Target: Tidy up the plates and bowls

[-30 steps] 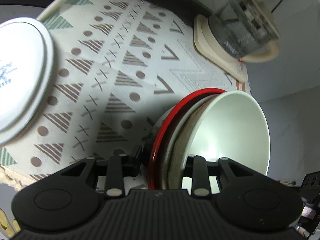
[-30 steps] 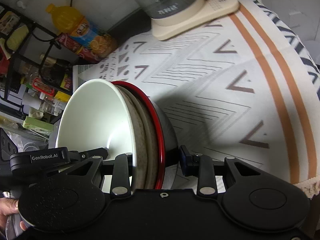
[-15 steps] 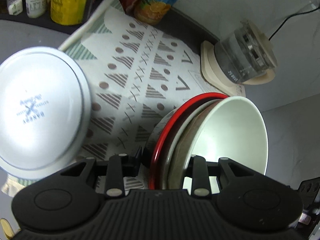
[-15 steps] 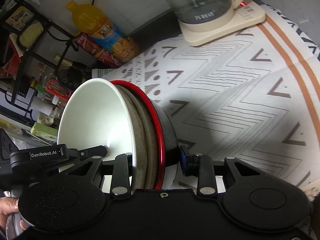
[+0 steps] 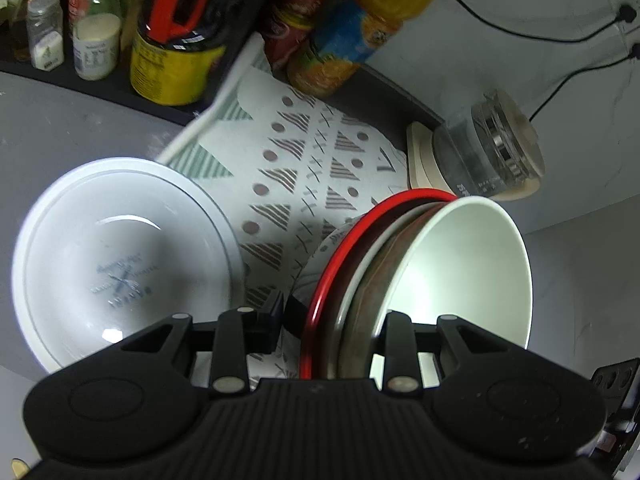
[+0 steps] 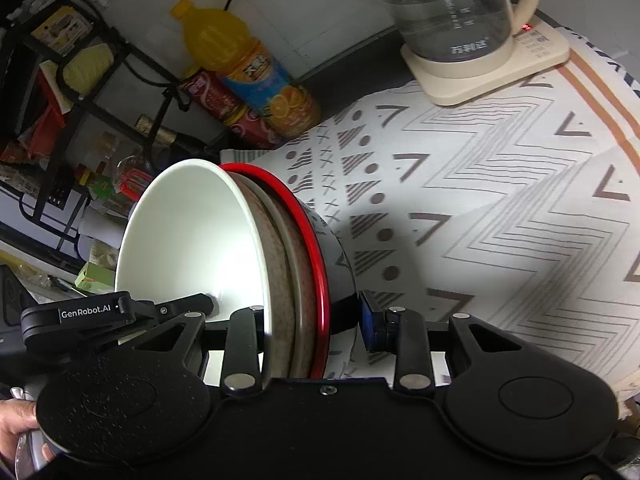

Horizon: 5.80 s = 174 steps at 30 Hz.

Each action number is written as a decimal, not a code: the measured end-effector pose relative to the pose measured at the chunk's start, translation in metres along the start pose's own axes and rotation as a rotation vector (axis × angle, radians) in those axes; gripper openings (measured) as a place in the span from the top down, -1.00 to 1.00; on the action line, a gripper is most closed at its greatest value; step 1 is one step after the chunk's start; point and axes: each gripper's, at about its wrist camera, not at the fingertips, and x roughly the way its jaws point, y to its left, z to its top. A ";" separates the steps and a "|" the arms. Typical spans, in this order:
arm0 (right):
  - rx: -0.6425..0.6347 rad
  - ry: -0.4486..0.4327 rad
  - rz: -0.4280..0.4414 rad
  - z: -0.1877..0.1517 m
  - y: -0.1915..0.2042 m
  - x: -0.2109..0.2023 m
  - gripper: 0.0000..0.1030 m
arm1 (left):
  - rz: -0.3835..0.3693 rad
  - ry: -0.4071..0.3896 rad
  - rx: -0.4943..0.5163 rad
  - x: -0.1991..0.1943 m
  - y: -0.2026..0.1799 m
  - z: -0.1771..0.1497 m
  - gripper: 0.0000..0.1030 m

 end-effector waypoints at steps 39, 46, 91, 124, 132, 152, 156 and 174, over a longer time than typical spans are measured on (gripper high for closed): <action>-0.036 0.140 -0.020 -0.038 0.112 0.109 0.38 | 0.064 0.042 -0.099 -0.030 0.156 0.038 0.40; -0.005 0.144 -0.046 -0.044 0.110 0.121 0.38 | 0.068 0.078 -0.072 -0.018 0.163 0.045 0.40; -0.019 -0.009 -0.139 -0.050 0.114 0.098 -0.24 | 0.089 0.056 0.079 -0.026 0.158 0.064 -0.04; -0.037 -0.388 -0.356 -0.092 0.074 -0.053 -1.00 | 0.064 -0.223 0.279 -0.099 0.074 0.008 -0.94; -0.064 -0.481 -0.437 -0.129 0.069 -0.095 -1.00 | 0.044 -0.261 0.324 -0.127 0.063 -0.044 -0.99; -0.149 -0.546 -0.476 -0.215 0.097 -0.144 -1.00 | 0.044 -0.308 0.414 -0.181 0.075 -0.149 -0.99; -0.165 -0.554 -0.486 -0.230 0.104 -0.150 -1.00 | 0.042 -0.329 0.455 -0.189 0.074 -0.164 -0.99; -0.195 -0.545 -0.525 -0.274 0.113 -0.153 -1.00 | 0.083 -0.356 0.559 -0.199 0.095 -0.205 -0.99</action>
